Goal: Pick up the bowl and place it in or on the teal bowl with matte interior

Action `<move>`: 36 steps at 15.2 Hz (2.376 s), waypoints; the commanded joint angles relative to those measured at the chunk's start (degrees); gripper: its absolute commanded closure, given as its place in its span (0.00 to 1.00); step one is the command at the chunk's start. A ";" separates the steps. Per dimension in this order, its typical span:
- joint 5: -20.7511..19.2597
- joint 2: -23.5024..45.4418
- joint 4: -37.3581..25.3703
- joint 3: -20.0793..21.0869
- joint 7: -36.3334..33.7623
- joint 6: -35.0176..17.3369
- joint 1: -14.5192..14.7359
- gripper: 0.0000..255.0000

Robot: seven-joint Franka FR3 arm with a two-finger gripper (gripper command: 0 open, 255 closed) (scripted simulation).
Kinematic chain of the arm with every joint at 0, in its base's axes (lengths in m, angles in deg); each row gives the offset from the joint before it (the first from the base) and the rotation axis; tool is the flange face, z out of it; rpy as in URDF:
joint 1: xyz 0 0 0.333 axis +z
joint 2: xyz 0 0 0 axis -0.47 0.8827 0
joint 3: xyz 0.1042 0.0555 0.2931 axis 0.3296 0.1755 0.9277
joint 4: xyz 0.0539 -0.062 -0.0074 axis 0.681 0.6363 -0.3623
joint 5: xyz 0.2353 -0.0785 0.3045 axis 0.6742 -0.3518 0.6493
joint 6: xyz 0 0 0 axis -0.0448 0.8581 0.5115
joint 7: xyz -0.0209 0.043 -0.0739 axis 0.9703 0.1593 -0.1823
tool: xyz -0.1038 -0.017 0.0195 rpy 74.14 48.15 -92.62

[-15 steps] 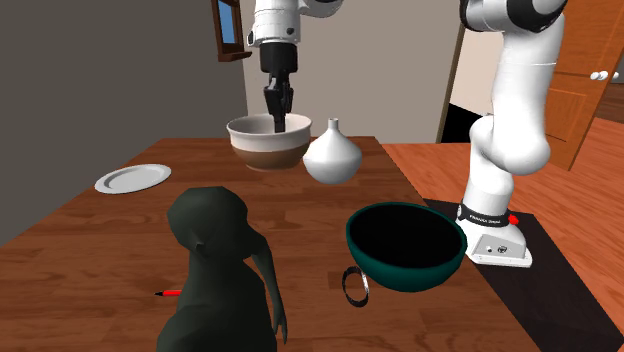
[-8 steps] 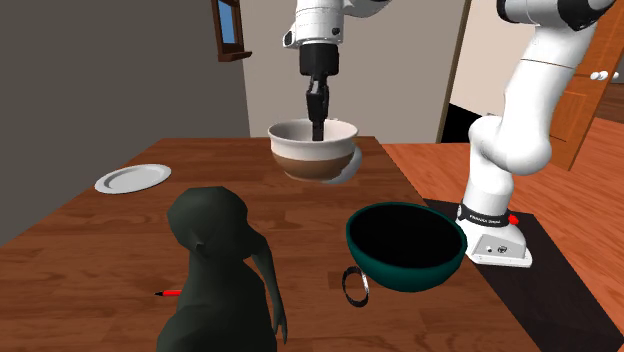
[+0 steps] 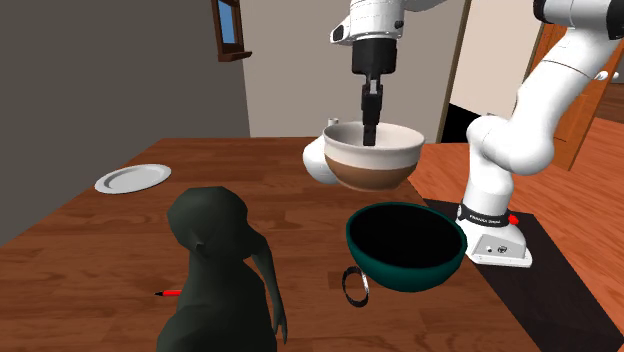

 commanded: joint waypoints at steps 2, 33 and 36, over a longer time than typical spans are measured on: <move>2.15 -5.66 4.36 1.28 -2.18 0.64 1.89 1.00; 6.76 -10.26 18.73 5.22 -2.56 -9.75 4.77 0.00; 5.75 -11.12 15.69 3.88 -2.77 -5.74 4.41 0.00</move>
